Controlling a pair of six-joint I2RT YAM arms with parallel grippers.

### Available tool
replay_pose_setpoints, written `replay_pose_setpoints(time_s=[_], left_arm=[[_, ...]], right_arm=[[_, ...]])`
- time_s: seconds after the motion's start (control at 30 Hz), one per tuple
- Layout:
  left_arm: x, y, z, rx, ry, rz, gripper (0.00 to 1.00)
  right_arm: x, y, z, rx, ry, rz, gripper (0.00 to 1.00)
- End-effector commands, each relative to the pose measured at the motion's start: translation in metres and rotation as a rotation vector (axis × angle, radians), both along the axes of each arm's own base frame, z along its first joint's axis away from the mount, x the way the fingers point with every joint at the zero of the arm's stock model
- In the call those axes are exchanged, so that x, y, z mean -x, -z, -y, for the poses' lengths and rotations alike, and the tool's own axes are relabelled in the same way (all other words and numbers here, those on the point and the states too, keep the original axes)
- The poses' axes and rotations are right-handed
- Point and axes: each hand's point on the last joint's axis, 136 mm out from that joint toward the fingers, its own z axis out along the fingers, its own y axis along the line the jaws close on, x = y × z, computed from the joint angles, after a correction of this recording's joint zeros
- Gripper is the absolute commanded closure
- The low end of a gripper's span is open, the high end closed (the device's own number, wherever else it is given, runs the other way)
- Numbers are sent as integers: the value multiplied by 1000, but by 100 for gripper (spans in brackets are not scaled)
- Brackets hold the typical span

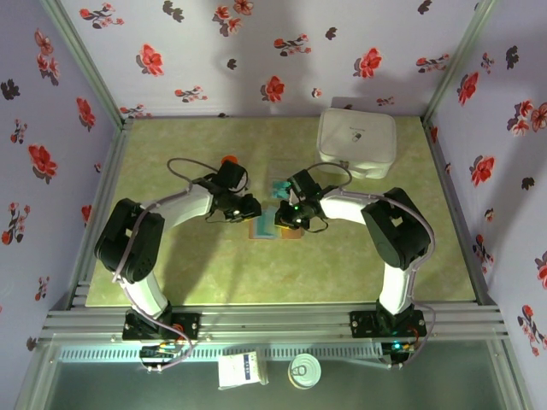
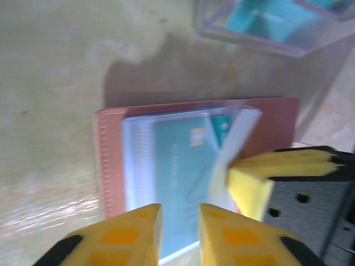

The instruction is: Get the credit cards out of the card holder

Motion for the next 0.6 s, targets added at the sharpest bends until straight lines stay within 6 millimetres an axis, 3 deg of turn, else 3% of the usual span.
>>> replay_pose_setpoints(time_s=[0.0, 0.33, 0.57], left_arm=[[-3, -6, 17, 63, 11, -14, 72], [-3, 13, 27, 61, 29, -56, 68], [-2, 11, 37, 94, 37, -57, 71]], right_arm=[[2, -5, 3, -17, 11, -5, 85], [2, -5, -1, -46, 14, -9, 85], [2, -10, -3, -66, 12, -6, 85]])
